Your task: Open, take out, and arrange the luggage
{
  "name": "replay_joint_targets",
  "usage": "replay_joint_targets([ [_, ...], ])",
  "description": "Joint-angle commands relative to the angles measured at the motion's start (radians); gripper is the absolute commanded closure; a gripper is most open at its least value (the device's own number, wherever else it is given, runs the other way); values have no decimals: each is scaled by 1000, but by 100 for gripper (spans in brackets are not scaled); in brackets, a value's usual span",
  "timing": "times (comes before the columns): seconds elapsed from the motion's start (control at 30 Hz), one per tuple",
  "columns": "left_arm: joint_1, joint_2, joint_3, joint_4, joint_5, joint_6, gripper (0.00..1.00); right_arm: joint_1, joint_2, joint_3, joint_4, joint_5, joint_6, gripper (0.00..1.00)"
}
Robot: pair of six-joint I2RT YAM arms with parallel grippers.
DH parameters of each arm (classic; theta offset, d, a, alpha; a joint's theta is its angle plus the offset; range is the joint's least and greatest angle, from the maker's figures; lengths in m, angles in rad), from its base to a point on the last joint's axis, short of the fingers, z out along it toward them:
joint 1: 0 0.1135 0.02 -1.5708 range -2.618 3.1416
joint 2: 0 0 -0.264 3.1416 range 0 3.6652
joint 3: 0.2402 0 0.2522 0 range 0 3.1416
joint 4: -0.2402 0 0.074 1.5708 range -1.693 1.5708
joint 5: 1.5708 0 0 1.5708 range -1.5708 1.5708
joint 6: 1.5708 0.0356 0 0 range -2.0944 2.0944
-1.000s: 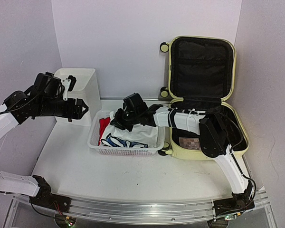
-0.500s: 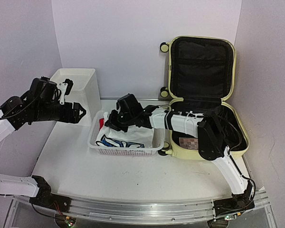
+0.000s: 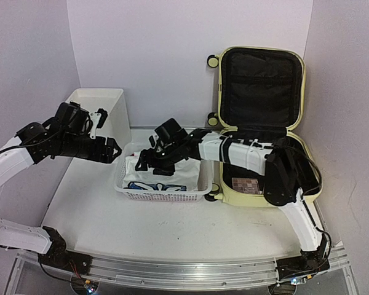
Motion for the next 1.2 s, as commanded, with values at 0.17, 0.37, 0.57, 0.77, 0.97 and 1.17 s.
replay_joint_targets([
  [0.17,5,268,103,58,186,-9,28,-66,-370,-340,-63,-121,-154,20],
  [0.37,5,472,128,60,224,18,54,-88,-394,-459,-76,-96,-178,33],
  [0.57,6,647,135,63,152,82,60,-111,-327,-494,-92,-68,-183,47],
  [0.77,6,698,54,57,140,60,65,-107,-265,-462,-195,-32,-181,55],
  [0.97,5,594,13,10,51,67,63,-81,-269,-429,-284,-18,-218,55],
  [1.17,6,430,91,-98,48,92,44,-75,-447,-481,-328,76,-287,41],
])
